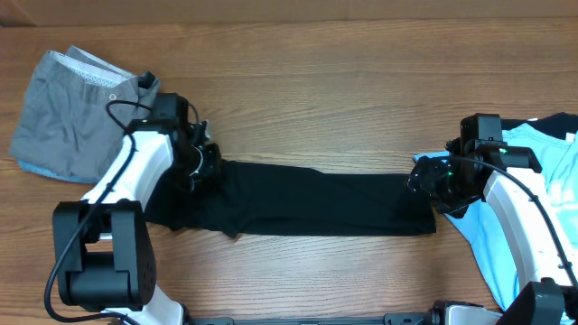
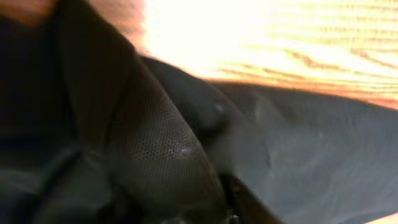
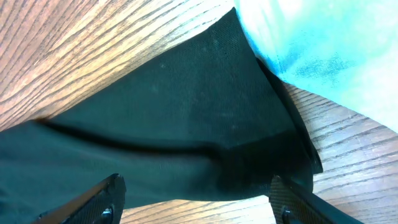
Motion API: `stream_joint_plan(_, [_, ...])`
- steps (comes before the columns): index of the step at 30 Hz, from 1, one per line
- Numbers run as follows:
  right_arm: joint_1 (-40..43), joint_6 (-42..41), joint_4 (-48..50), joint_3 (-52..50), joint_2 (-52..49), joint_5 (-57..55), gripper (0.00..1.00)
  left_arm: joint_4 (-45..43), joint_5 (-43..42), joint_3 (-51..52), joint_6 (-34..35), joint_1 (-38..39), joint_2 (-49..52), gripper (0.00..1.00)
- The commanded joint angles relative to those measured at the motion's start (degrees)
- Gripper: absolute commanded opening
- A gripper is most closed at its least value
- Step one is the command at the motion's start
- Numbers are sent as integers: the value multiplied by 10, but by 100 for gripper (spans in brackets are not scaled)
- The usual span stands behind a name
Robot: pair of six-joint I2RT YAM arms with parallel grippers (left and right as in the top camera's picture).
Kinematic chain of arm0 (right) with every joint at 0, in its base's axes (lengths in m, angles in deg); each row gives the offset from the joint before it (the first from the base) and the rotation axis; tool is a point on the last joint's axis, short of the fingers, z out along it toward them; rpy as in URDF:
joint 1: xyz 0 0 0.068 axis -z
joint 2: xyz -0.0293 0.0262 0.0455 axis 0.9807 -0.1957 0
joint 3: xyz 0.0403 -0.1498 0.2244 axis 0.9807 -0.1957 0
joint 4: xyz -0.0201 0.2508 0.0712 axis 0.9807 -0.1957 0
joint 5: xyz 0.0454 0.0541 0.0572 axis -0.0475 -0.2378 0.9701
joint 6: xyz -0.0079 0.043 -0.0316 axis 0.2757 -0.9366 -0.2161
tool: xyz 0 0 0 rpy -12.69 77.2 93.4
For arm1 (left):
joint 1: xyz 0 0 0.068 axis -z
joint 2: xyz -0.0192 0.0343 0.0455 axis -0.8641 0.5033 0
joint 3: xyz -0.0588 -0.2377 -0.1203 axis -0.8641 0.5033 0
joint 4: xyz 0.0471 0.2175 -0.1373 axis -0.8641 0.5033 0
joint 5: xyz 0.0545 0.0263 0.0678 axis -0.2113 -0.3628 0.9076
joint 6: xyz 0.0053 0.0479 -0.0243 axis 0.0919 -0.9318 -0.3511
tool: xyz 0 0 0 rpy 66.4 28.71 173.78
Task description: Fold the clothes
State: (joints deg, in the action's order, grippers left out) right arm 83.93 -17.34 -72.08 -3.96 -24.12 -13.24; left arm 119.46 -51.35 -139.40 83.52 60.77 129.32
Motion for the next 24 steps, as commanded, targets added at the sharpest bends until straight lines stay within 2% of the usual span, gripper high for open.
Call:
stream_joint_plan(1, [1,-2,4,12,7,5,78,17,42,5,19,6,-10,15])
stream_joint_plan(4, [1,3,9,12,7,5,78,31,46,5,18,3,-10,17])
stream_joint_plan(7, [1,13,13,12,7,5,78,72,47,-11,18,-9,-11,34])
stream_joint_plan(9, [1,13,10,12,7,3,79,104,65,-29,17,-17,-12,36])
stream_joint_plan(14, [1,13,1,12,7,3,80,188,156,-90,22,-48,-19,31])
stream_joint_plan(16, [1,13,1,12,7,3,81,216,178,-118,26,-63,-23,35])
stream_joint_plan(19, [1,12,2,12,7,3,82,263,181,-168,26,-88,-24,49])
stream_joint_plan(22, [1,12,1,12,7,-1,82,303,180,-214,26,-106,-24,52])
stream_joint_plan(24, [1,10,3,12,7,-13,82,322,160,-237,17,-112,-24,57])
